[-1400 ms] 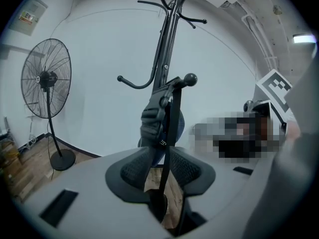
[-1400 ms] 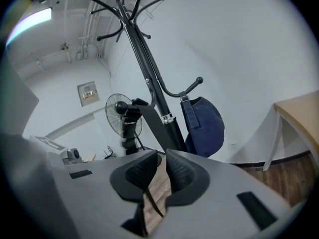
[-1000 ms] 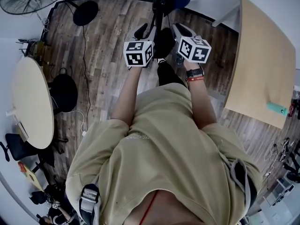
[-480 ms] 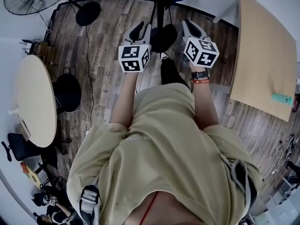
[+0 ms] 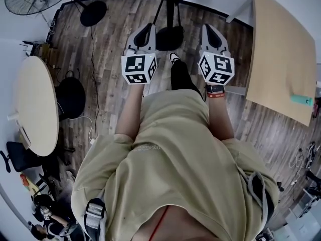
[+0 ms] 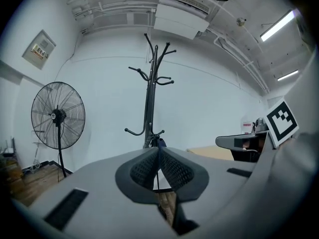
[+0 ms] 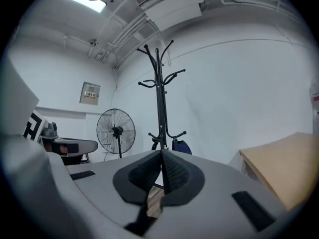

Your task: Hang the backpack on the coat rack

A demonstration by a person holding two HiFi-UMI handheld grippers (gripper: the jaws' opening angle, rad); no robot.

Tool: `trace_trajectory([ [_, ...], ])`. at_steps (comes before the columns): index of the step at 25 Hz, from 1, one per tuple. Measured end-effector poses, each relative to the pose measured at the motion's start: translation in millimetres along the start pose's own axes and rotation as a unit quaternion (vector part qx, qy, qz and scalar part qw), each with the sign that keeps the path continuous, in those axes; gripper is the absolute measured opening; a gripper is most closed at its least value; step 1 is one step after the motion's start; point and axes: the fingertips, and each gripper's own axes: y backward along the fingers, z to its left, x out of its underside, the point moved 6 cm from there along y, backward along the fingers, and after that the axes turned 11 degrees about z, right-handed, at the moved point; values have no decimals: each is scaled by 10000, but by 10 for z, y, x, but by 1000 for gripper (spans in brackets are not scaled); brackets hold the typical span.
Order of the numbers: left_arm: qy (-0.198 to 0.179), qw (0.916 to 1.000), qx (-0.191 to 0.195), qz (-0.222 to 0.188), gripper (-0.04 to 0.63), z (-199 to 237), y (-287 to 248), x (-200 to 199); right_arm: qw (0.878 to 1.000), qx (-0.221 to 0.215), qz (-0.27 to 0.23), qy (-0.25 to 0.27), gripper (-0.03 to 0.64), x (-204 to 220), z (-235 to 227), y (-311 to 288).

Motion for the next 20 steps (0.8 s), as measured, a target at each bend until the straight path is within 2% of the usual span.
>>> trace_trajectory([
  [3, -65, 10000, -37, -49, 25, -21, 92, -1, 10000, -78, -22, -41, 15, 16, 74, 54],
  [9, 70, 10000, 37, 31, 23, -99, 54, 27, 9995, -247, 83, -177, 15, 28, 68, 55],
  [14, 202, 9996, 168, 30, 23, -130, -79, 32, 9990, -327, 199, -233, 15, 26, -31, -68],
  [20, 257, 9994, 133, 189, 23, -79, -409, 78, 9978, -476, 382, -261, 15, 69, -171, -442],
])
